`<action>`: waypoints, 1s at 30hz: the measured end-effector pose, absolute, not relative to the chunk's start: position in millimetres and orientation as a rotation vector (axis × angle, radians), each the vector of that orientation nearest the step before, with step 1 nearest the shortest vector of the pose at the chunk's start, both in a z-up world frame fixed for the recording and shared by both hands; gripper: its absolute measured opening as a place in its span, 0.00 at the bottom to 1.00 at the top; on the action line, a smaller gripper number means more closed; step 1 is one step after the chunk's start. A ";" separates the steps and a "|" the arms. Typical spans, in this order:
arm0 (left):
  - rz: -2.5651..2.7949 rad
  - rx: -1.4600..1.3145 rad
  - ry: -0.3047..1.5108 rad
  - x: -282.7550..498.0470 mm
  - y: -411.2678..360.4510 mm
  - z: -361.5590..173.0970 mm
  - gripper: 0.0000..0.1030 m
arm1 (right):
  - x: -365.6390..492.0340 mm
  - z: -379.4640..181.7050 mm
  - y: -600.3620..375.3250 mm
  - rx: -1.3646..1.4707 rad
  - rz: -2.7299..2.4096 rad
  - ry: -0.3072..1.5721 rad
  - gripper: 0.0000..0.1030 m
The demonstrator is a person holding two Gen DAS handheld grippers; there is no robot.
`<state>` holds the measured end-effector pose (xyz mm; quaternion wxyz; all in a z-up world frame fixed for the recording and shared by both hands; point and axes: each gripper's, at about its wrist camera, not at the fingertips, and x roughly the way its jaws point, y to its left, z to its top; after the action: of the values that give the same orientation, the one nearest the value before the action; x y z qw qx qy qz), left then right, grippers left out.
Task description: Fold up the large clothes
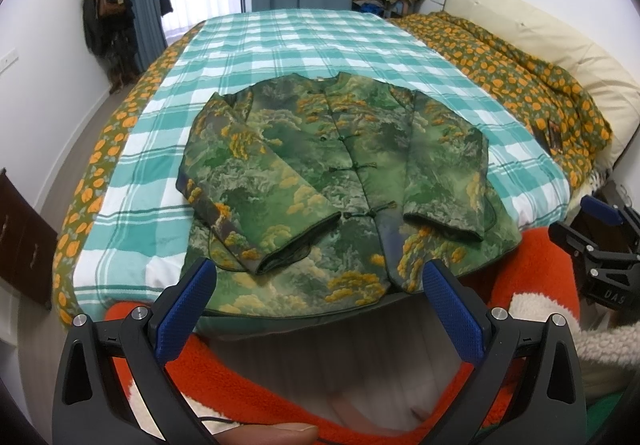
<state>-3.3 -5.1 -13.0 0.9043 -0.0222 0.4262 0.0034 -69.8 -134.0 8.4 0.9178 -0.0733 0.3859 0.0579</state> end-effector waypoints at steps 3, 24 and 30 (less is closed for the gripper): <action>0.007 -0.045 0.879 -3.4 -5.1 -13.1 1.00 | -69.9 9.2 -134.0 -0.151 0.119 0.795 0.86; 0.000 -0.057 0.904 -2.4 -9.1 -24.4 1.00 | -70.0 3.4 -132.4 -0.153 0.124 0.805 0.86; 0.004 -0.057 0.910 -2.0 -6.9 -20.6 1.00 | -69.4 2.9 -132.8 -0.151 0.130 0.812 0.86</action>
<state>-2.0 -6.9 -20.6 0.8979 -0.0275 0.4394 0.0020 -69.4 -132.8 2.9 0.9140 -0.0735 0.3941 0.0632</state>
